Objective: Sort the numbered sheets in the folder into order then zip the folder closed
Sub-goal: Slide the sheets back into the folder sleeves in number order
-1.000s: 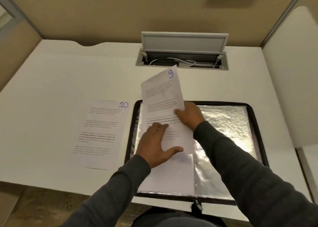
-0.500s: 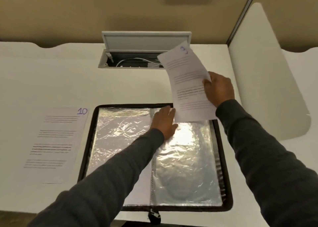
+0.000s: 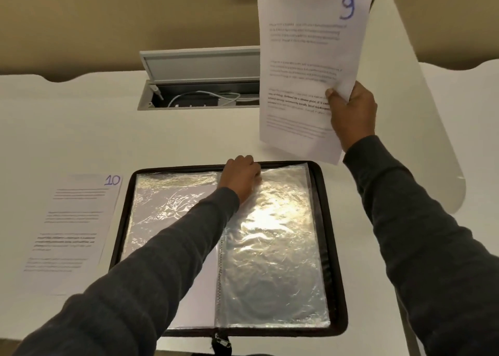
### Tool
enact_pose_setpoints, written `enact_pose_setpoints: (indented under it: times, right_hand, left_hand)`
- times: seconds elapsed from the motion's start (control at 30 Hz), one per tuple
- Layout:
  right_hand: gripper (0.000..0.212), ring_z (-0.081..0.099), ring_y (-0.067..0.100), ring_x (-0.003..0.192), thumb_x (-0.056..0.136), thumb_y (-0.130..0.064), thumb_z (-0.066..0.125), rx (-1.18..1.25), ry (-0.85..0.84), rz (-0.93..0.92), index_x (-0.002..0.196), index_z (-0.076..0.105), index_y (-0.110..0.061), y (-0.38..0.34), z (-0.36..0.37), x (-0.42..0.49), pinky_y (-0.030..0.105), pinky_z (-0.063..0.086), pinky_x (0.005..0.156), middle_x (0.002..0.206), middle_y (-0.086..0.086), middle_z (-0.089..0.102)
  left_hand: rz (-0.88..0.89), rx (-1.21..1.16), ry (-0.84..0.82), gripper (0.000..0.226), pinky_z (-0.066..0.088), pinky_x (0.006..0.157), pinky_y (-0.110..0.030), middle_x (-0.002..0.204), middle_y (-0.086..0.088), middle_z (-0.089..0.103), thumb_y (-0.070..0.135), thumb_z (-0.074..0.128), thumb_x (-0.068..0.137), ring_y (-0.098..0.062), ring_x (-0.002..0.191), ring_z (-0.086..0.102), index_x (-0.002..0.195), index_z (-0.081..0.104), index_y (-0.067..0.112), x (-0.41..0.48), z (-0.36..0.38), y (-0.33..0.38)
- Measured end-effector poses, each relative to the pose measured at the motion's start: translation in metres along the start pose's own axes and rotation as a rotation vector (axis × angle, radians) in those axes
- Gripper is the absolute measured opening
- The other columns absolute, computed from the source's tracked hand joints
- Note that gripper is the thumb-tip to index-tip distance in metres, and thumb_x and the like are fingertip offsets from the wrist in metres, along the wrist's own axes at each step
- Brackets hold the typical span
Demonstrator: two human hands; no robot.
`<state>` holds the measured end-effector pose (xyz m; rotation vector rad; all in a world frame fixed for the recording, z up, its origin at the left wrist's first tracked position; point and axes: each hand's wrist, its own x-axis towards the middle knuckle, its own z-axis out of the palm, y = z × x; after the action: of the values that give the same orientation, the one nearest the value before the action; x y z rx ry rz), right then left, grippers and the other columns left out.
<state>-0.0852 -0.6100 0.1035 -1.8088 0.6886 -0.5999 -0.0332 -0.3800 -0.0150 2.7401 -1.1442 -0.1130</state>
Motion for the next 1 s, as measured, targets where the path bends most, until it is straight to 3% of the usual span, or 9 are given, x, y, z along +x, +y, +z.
enact_pose_setpoints:
  times: [0.13, 0.27, 0.4, 0.6, 0.83, 1.0]
  right_hand:
    - [0.017, 0.072, 0.015, 0.098, 0.097, -0.015, 0.062, 0.339, -0.014, 0.085, 0.113, 0.066, -0.020, -0.004, 0.008, 0.000, 0.027, 0.060, 0.081, 0.109, -0.003, 0.073]
    - [0.018, 0.073, 0.019, 0.100, 0.095, -0.010, 0.065, 0.563, -0.001, 0.207, 0.105, 0.067, -0.024, -0.008, 0.021, -0.003, 0.034, 0.061, 0.084, 0.110, 0.003, 0.074]
    - [0.020, 0.074, 0.015, 0.095, 0.095, -0.004, 0.064, 0.714, -0.003, 0.290, 0.103, 0.067, -0.023, -0.008, 0.032, -0.007, 0.029, 0.059, 0.077, 0.103, -0.002, 0.075]
    - [0.019, 0.074, 0.012, 0.088, 0.095, -0.006, 0.065, 0.757, -0.017, 0.370, 0.103, 0.065, -0.024, -0.007, 0.044, -0.012, 0.033, 0.059, 0.084, 0.095, -0.006, 0.075]
    - [0.017, 0.073, 0.013, 0.089, 0.096, -0.008, 0.065, 0.760, -0.022, 0.392, 0.101, 0.064, -0.024, -0.007, 0.051, -0.017, 0.033, 0.059, 0.083, 0.094, -0.005, 0.074]
    - [0.014, 0.073, 0.015, 0.090, 0.095, -0.009, 0.067, 0.748, -0.022, 0.404, 0.100, 0.064, -0.021, -0.003, 0.053, -0.017, 0.037, 0.059, 0.086, 0.096, -0.003, 0.075]
  left_hand:
    - [0.036, -0.039, 0.004, 0.012, 0.040, 0.071, -0.034, 0.089, -0.004, 0.067, 0.015, 0.060, 0.091, -0.028, 0.081, 0.057, 0.094, 0.072, 0.016, -0.005, -0.002, -0.003]
    - [0.015, -0.089, 0.016, 0.010, 0.046, 0.072, -0.034, 0.085, 0.001, 0.068, 0.015, 0.058, 0.089, -0.023, 0.077, 0.059, 0.094, 0.064, 0.020, -0.012, -0.006, 0.000]
    - [0.063, -0.114, 0.055, 0.006, 0.040, 0.079, -0.032, 0.088, 0.002, 0.064, 0.024, 0.059, 0.089, -0.020, 0.081, 0.056, 0.093, 0.061, 0.019, -0.018, -0.009, 0.007]
    - [0.090, -0.138, 0.075, 0.015, 0.032, 0.084, -0.032, 0.094, 0.001, 0.061, 0.020, 0.063, 0.088, -0.020, 0.090, 0.052, 0.102, 0.064, 0.019, -0.022, 0.000, 0.012]
    - [0.086, -0.167, 0.132, 0.013, 0.028, 0.073, -0.029, 0.087, -0.003, 0.056, 0.020, 0.074, 0.081, -0.021, 0.078, 0.049, 0.083, 0.063, 0.015, -0.019, -0.003, 0.016]
    - [0.120, -0.182, 0.134, 0.008, 0.033, 0.060, -0.031, 0.076, -0.008, 0.057, 0.002, 0.072, 0.076, -0.029, 0.068, 0.052, 0.075, 0.070, 0.009, -0.017, -0.002, 0.016]
